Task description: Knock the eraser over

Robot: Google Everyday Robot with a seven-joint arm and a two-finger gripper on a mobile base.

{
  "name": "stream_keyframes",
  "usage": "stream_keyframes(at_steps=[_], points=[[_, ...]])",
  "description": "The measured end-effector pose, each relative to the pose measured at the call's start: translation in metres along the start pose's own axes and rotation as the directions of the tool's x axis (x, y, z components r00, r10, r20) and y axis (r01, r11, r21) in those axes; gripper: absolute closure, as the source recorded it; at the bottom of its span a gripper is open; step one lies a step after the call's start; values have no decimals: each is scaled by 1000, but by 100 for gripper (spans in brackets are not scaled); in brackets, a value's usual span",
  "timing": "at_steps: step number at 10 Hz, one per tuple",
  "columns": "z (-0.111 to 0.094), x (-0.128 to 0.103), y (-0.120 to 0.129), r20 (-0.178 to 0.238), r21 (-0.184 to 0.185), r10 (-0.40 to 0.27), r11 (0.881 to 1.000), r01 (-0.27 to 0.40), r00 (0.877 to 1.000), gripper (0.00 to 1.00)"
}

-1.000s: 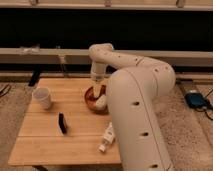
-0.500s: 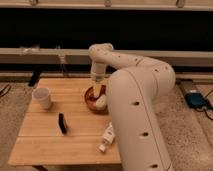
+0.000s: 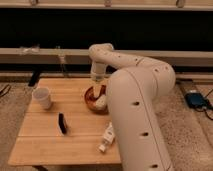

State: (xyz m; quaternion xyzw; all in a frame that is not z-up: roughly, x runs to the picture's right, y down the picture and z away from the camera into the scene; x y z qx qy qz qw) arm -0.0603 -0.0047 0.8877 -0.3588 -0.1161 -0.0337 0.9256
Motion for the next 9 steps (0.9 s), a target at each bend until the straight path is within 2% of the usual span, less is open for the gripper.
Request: stream_keyframes(at_steps=[2, 4, 5, 6, 7, 9], points=[[0, 0, 1, 3, -2, -5, 1000, 5, 1000, 20], [-8, -14, 7, 26, 16, -73, 997, 73, 997, 20], [-15, -29, 18, 39, 35, -127, 991, 126, 991, 20], [-17, -34, 23, 43, 40, -145, 989, 143, 989, 20], [-25, -54, 43, 54, 58, -206, 977, 203, 977, 20], [-29, -85, 77, 69, 67, -297, 954, 292, 953, 20]])
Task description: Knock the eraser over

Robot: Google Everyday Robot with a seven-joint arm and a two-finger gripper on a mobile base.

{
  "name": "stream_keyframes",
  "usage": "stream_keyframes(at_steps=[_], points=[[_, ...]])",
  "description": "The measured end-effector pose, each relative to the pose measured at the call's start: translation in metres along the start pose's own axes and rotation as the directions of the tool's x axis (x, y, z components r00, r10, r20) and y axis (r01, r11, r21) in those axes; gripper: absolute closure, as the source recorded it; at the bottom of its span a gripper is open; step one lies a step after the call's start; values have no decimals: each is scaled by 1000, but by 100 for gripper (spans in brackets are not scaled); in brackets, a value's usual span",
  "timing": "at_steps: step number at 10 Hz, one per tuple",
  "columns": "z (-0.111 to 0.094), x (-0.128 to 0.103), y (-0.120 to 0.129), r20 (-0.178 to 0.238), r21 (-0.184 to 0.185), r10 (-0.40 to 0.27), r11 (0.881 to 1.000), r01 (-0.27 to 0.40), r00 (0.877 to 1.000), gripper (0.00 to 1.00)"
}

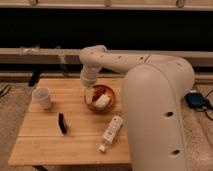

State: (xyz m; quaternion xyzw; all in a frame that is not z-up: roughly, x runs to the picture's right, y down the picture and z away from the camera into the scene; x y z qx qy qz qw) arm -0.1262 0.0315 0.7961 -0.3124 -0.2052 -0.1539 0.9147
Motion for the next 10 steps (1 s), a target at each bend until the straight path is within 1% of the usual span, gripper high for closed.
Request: stream_keyframes(at_steps=[1, 2, 3, 5, 6, 7, 9, 10], points=[[1, -18, 12, 7, -4, -43, 999, 43, 999, 20], [3, -42, 27, 16, -14, -98, 995, 98, 995, 20], [4, -58, 35, 22, -21, -136, 990, 136, 990, 20], [8, -92, 53, 33, -42, -218, 975, 219, 975, 20], [13, -115, 66, 42, -62, -271, 960, 273, 962, 20], [16, -126, 74, 47, -75, -297, 951, 300, 954, 20], [25, -150, 99, 62, -122, -360, 923, 365, 931, 20], [31, -155, 110, 69, -148, -381, 910, 387, 922, 20]])
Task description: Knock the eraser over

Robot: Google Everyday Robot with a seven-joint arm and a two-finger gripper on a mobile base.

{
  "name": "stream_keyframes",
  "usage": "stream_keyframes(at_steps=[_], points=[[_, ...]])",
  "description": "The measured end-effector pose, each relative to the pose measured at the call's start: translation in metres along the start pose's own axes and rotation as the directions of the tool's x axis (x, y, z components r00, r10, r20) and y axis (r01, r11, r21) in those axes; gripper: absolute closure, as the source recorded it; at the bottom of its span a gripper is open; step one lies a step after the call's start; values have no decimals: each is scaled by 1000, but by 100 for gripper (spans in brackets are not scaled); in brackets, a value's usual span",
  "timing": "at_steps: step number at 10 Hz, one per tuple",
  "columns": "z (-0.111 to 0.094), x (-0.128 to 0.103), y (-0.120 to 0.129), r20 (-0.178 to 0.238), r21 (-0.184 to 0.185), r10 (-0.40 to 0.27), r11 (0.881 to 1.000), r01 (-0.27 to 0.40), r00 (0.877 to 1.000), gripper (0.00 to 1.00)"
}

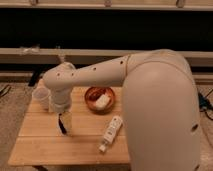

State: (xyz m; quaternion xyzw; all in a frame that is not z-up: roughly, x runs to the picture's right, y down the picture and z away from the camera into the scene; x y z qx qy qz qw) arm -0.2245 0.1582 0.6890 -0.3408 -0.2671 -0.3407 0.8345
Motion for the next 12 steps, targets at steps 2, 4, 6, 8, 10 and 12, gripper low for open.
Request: stream_keyframes(at_steps=[2, 4, 6, 8, 10, 12], points=[[14, -3, 10, 4, -57, -31, 998, 31, 1000, 20], [25, -3, 14, 3, -107, -60, 992, 60, 998, 20], [35, -5, 14, -6, -153, -94, 984, 93, 996, 20], [38, -3, 12, -21, -175, -107, 979, 101, 994, 20], [38, 8, 12, -36, -185, -93, 979, 85, 995, 20], [36, 38, 14, -59, -193, -46, 981, 34, 997, 20]])
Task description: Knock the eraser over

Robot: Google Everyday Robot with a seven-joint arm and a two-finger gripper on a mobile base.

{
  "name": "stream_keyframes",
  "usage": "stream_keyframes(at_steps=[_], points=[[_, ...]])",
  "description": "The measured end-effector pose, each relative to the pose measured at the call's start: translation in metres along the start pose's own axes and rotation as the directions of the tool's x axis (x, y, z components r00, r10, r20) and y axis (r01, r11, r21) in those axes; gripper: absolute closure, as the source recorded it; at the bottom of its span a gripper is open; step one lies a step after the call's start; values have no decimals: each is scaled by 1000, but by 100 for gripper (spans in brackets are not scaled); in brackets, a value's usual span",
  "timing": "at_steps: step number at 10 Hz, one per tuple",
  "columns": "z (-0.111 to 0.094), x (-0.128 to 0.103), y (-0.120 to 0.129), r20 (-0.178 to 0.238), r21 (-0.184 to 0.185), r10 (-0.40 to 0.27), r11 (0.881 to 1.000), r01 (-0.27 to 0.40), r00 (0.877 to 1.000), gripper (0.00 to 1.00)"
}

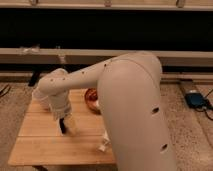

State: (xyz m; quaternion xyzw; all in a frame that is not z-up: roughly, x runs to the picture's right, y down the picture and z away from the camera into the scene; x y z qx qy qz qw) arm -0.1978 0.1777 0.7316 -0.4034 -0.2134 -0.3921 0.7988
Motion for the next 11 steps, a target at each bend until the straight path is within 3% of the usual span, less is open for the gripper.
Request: stream_keyframes(at_steps=[3, 6, 8, 11], points=[[1, 40, 8, -8, -4, 82, 997, -82, 997, 20], [-7, 76, 13, -9, 21, 169, 985, -169, 986, 20], [-18, 82, 7, 8, 71, 187, 980, -187, 982, 20], [-20, 84, 8, 11, 78, 188, 979, -189, 982, 20]])
